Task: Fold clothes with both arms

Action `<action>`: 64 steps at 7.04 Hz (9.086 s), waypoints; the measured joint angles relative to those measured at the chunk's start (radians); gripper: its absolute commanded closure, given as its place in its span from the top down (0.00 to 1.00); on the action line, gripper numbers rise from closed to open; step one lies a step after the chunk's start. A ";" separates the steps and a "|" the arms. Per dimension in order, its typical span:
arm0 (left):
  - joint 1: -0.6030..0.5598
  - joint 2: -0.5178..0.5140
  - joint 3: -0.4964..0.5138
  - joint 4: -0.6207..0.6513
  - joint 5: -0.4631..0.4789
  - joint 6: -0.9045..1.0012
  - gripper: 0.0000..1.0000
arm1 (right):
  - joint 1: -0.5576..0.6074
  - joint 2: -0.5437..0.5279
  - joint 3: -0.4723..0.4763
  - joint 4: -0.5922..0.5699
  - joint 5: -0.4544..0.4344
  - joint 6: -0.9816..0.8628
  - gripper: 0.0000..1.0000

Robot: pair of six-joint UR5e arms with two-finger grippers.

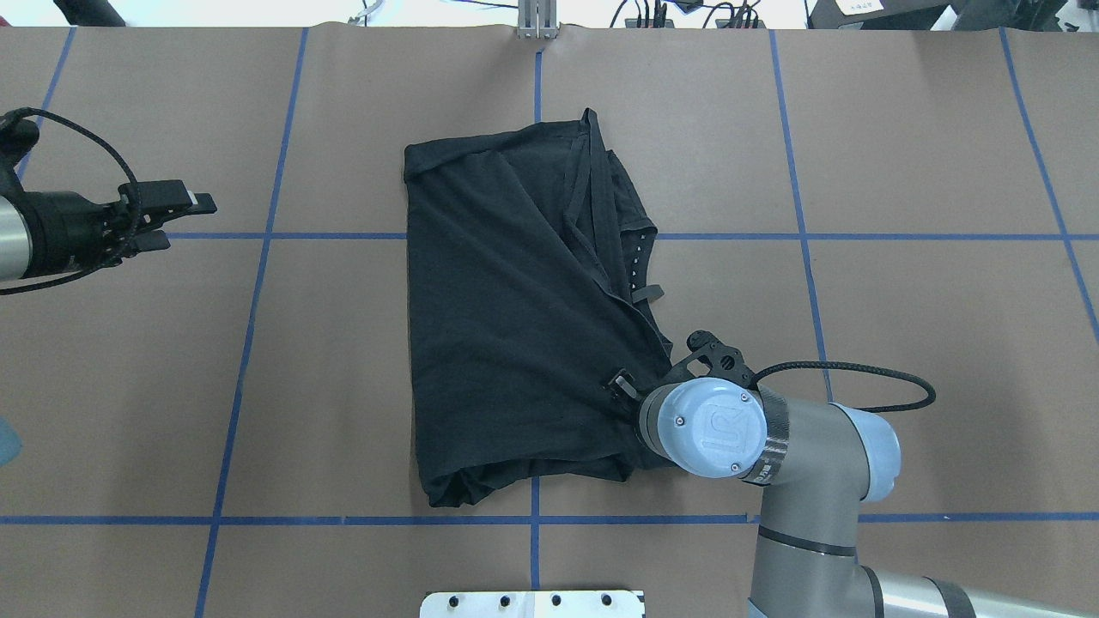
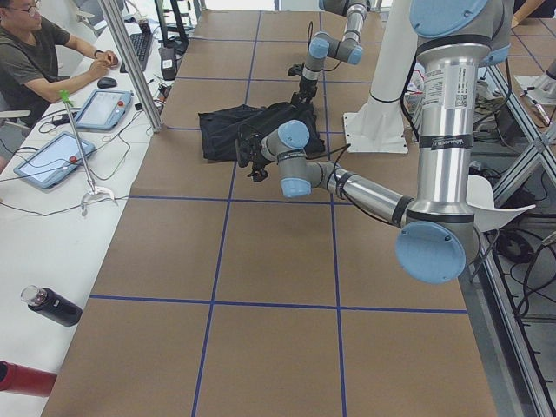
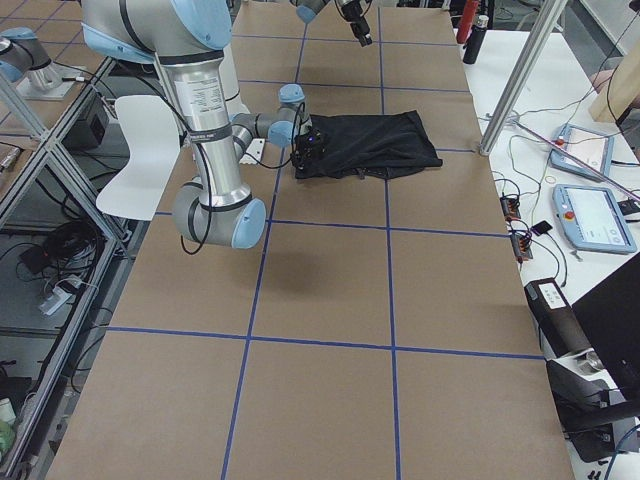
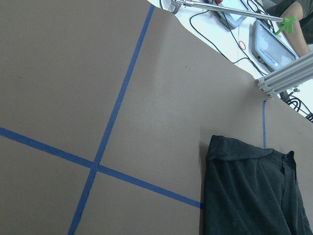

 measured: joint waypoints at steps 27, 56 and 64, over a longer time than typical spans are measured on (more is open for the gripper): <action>0.733 -0.263 -0.029 0.447 0.435 -0.910 0.13 | 0.032 -0.051 0.155 -0.004 0.097 -0.012 0.00; 0.260 -0.469 0.179 0.434 0.205 -0.573 1.00 | 0.452 0.349 -0.487 0.112 0.632 -0.328 1.00; 0.005 -0.377 0.166 0.337 -0.052 0.066 1.00 | 0.707 0.233 -0.458 0.141 0.676 -0.819 1.00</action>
